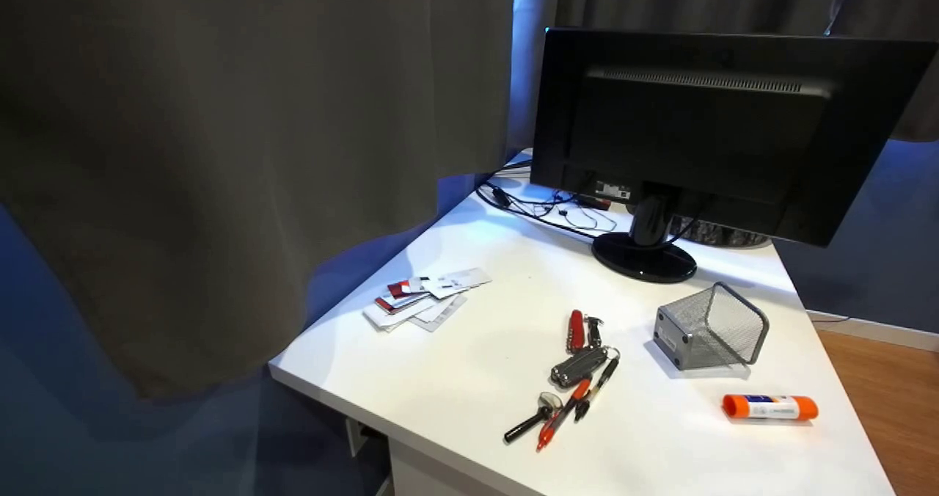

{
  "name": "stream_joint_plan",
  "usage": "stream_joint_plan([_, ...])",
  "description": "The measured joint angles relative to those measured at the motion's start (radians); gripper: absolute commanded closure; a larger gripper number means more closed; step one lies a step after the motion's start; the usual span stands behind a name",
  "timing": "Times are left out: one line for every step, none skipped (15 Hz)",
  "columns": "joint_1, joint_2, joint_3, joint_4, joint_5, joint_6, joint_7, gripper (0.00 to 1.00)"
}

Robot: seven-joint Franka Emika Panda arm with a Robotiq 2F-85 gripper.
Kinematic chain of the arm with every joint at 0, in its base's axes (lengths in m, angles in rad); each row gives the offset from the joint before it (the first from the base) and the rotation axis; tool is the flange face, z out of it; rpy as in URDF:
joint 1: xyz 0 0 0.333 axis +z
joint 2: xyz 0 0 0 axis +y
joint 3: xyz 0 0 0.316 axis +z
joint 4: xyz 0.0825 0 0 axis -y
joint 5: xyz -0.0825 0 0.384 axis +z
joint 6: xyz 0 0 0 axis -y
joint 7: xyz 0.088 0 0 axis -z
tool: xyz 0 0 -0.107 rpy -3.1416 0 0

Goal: Turn the grey basket over and then put the orange glue stick in an upright position

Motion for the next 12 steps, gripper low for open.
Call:
stream_joint_plan([0.031,0.045,0.013,-0.001,0.050,0.060,-0.030,0.00])
stream_joint_plan([0.061,0.094,0.022,0.001,0.104,0.117,-0.070,0.00])
stream_joint_plan([0.086,0.146,0.030,0.007,0.157,0.164,-0.114,0.00])
stream_joint_plan([0.105,0.196,0.036,0.015,0.209,0.199,-0.158,0.00])
stream_joint_plan([0.117,0.246,0.043,0.029,0.256,0.221,-0.203,0.00])
stream_joint_plan([0.121,0.294,0.052,0.047,0.292,0.227,-0.244,0.00])
stream_joint_plan([0.121,0.336,0.058,0.067,0.310,0.227,-0.272,0.00])
stream_joint_plan([0.121,0.367,0.059,0.084,0.319,0.227,-0.287,0.00])
stream_joint_plan([0.120,0.385,0.059,0.096,0.323,0.227,-0.294,0.00])
stream_joint_plan([0.120,0.393,0.059,0.103,0.324,0.227,-0.297,0.00])
stream_joint_plan([0.120,0.395,0.059,0.108,0.324,0.227,-0.297,0.00])
stream_joint_plan([0.120,0.394,0.059,0.110,0.324,0.227,-0.297,0.00])
